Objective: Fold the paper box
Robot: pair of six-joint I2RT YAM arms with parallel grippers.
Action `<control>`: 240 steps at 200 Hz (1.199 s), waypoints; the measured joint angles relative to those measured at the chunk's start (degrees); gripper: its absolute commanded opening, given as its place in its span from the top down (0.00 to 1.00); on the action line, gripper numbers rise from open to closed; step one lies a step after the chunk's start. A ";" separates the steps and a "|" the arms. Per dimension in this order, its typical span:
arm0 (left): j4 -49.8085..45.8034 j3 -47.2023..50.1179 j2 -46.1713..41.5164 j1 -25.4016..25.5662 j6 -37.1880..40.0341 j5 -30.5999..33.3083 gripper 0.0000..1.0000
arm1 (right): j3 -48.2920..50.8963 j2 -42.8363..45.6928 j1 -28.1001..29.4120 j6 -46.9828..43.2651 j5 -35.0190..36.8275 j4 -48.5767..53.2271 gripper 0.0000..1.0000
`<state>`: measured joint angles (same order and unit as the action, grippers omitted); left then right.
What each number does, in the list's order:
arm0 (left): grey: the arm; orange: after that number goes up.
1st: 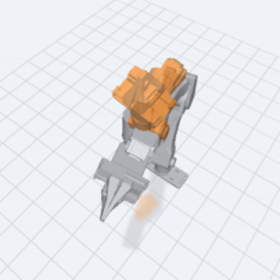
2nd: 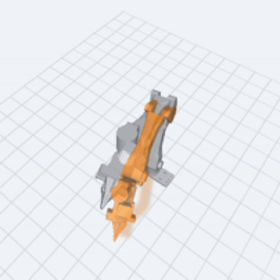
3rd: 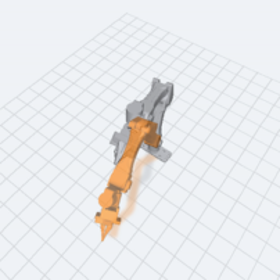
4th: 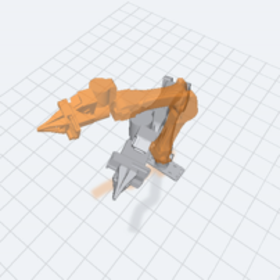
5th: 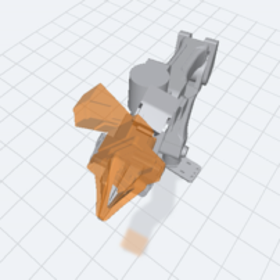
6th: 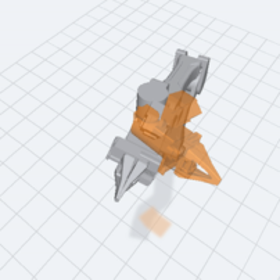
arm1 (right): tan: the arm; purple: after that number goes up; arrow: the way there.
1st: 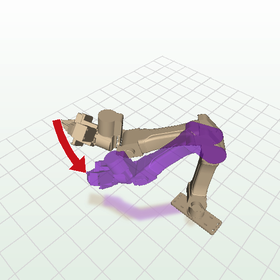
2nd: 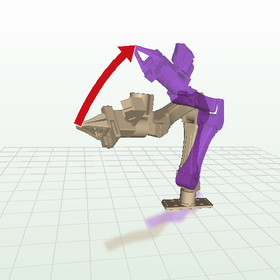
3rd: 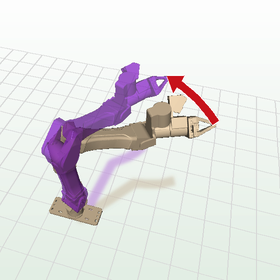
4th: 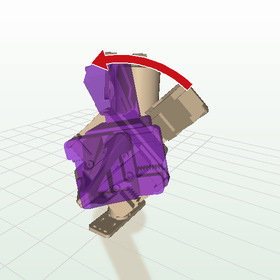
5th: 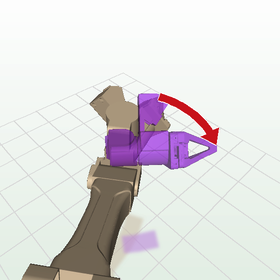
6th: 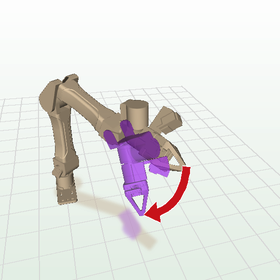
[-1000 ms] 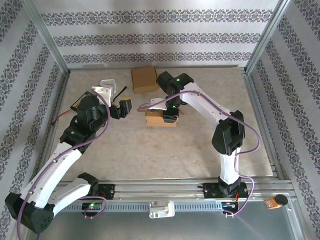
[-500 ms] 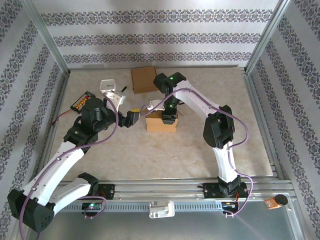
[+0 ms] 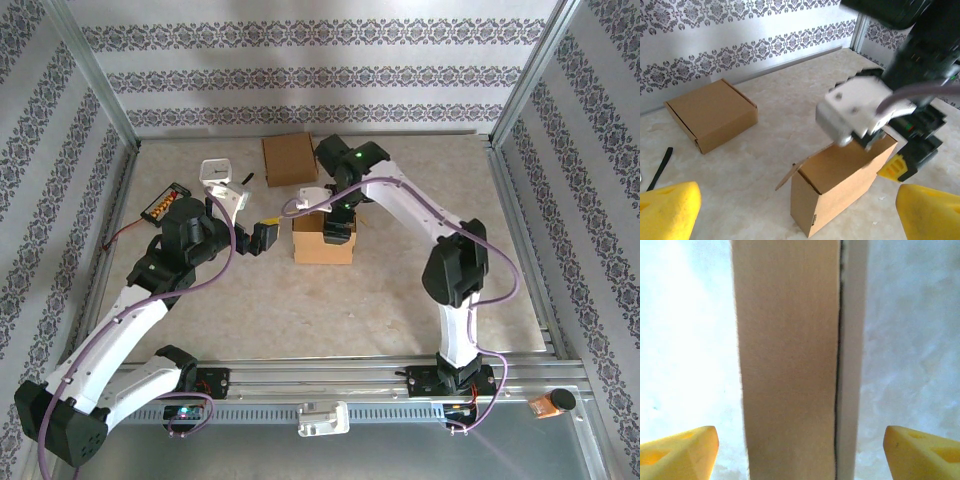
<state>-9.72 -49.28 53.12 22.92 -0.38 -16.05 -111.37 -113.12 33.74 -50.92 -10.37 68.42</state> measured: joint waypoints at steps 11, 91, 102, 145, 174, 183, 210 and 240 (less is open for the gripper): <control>0.13 0.07 -0.04 0.00 -0.04 0.02 0.00 | 1.51 2.47 -0.63 1.16 -1.75 -2.23 0.12; -6.14 -4.66 7.21 -0.02 -1.70 1.70 0.01 | 30.27 29.03 -10.40 38.25 -15.10 -30.64 0.28; -8.92 -7.28 9.66 -0.07 -1.16 1.44 0.00 | 33.05 32.02 -12.37 44.96 -15.30 -32.87 0.30; -17.42 -15.91 19.02 -0.42 2.75 -4.46 0.00 | 38.53 36.06 -16.04 57.61 -15.91 -32.94 0.37; -20.15 -16.76 21.77 -0.55 5.20 -7.54 0.00 | 41.57 36.06 -16.26 58.47 -16.33 -32.22 0.47; -20.57 -16.76 22.10 -0.55 5.92 -7.96 0.00 | 42.07 36.06 -16.26 58.58 -16.39 -31.87 0.48; -21.03 -16.76 22.27 -0.55 7.82 -8.46 0.00 | 42.93 35.85 -16.26 58.07 -16.46 -32.04 0.52; -21.11 -16.76 22.14 -0.55 9.31 -8.50 0.00 | 43.32 34.62 -16.22 56.57 -15.85 -32.44 0.59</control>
<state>-30.83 -66.04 75.26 22.37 8.93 -24.56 -68.05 -78.50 17.52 5.65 -26.22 35.99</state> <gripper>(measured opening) 0.997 0.433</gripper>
